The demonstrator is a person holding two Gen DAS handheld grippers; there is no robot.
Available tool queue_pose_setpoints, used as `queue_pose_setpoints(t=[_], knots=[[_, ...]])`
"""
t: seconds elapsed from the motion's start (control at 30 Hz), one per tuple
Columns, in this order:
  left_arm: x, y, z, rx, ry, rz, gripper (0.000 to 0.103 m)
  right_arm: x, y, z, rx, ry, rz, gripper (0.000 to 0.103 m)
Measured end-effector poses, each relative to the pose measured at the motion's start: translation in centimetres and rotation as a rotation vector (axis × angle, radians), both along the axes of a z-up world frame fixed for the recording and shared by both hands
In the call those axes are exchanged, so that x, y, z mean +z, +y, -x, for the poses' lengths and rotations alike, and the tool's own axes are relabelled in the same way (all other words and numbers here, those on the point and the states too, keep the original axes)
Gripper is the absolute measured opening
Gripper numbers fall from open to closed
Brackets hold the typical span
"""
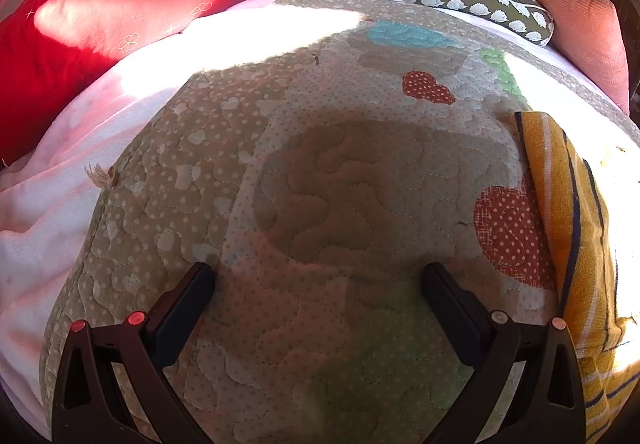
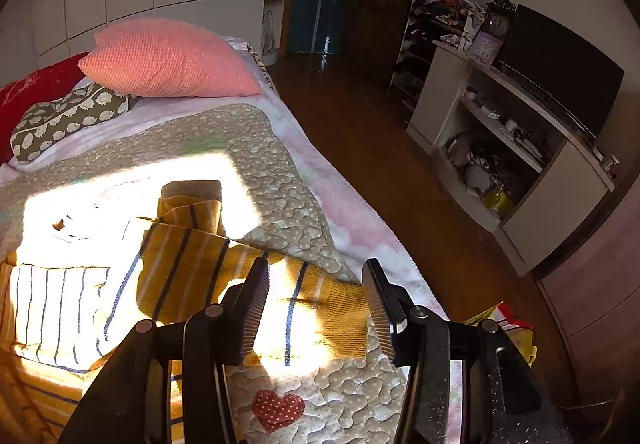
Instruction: Fold small clothes
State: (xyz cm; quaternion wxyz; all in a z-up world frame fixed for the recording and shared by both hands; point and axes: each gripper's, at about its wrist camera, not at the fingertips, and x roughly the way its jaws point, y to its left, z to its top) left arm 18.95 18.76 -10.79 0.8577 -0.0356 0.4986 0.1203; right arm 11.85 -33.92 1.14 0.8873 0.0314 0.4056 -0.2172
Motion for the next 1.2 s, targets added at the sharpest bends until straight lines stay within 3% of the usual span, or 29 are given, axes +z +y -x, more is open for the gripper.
queue_pose_setpoints(t=[0.2, 0.37, 0.53, 0.63, 0.77, 0.83, 0.93, 1.0, 1.1, 1.2], knots=[[0.2, 0.1, 0.3, 0.005, -0.012, 0.004, 0.103, 0.2, 8.0, -1.0, 0.29, -0.025, -0.143, 0.052], [0.9, 1.3, 1.1, 0.024, -0.071, 0.076, 0.103, -2.7, 13.1, -4.1, 0.479, -0.003, -0.482, 0.053], [1.5, 3.1, 2.2, 0.054, -0.136, 0.187, 0.103, -6.6, 15.9, -7.1, 0.489, 0.087, -0.523, 0.053], [1.6, 3.2, 2.4, 0.055, -0.15, 0.206, 0.103, -7.8, 17.1, -7.6, 0.49, 0.135, -0.524, 0.053], [1.7, 3.4, 2.6, 0.051, -0.164, 0.227, 0.103, -8.7, 20.2, -6.7, 0.573, 0.195, -0.57, 0.053], [1.7, 3.7, 2.7, 0.056, -0.17, 0.245, 0.103, -8.6, 20.1, -5.2, 0.57, 0.168, -0.606, 0.053], [1.7, 3.9, 2.8, 0.06, -0.176, 0.265, 0.103, -9.5, 16.2, -2.6, 0.464, 0.084, -0.813, 0.053], [2.0, 3.9, 2.8, 0.054, -0.169, 0.271, 0.103, -11.2, 13.2, -1.1, 0.367, 0.078, -0.942, 0.053], [3.7, 4.1, 3.7, 0.05, -0.194, 0.321, 0.103, -12.6, 11.0, 0.1, 0.269, 0.096, -0.928, 0.053], [6.3, 3.9, 5.5, 0.047, -0.247, 0.342, 0.103, -12.8, 9.8, -0.4, 0.204, 0.051, -0.941, 0.053]])
